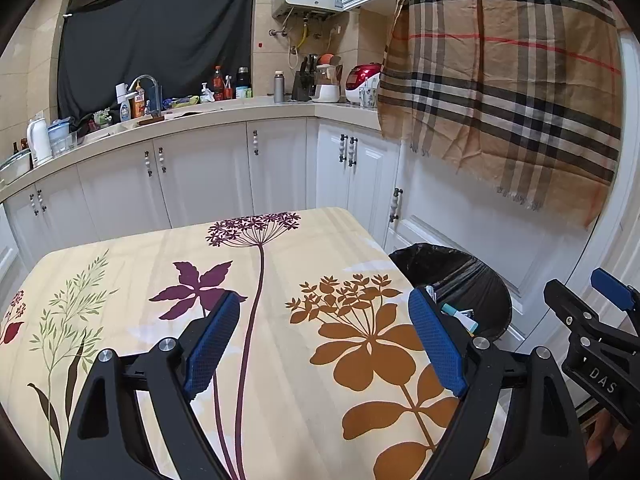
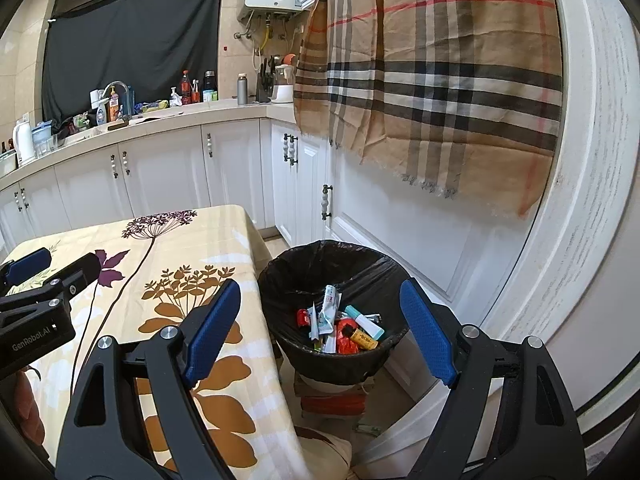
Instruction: Collect trash
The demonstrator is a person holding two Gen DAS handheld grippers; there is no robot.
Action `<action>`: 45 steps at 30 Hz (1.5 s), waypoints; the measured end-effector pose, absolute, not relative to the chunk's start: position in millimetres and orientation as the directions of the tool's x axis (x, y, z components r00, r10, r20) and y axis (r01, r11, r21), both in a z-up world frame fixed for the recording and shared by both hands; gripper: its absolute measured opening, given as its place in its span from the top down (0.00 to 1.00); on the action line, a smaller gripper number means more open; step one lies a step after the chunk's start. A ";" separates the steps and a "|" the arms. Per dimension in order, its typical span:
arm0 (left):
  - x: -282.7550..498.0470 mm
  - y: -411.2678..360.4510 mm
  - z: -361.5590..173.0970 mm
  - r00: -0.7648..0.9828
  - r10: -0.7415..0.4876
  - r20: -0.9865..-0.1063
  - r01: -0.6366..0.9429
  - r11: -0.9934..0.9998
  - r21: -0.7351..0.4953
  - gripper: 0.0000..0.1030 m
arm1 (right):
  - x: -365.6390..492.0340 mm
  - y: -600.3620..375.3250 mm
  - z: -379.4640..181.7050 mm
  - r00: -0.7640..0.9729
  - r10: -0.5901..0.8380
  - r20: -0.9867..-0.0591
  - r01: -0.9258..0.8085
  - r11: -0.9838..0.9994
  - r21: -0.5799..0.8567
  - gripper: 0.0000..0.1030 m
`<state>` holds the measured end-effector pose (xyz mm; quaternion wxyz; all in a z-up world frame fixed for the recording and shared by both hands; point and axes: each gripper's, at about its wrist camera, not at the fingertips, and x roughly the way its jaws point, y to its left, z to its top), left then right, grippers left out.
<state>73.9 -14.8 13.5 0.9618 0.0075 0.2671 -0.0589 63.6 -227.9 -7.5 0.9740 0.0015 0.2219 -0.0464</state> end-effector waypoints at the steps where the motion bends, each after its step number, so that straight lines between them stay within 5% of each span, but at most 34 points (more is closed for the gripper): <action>1: 73.1 -14.5 13.8 0.851 -0.109 -0.513 0.117 0.993 -0.017 0.19 | 63.2 -228.1 -7.0 0.898 -0.090 -0.431 0.092 0.996 -0.018 0.22; 45: 71.2 -11.1 14.5 0.852 -0.110 -0.511 0.115 0.993 -0.022 0.19 | 62.8 -226.3 -6.1 0.899 -0.090 -0.429 0.090 0.996 -0.021 0.22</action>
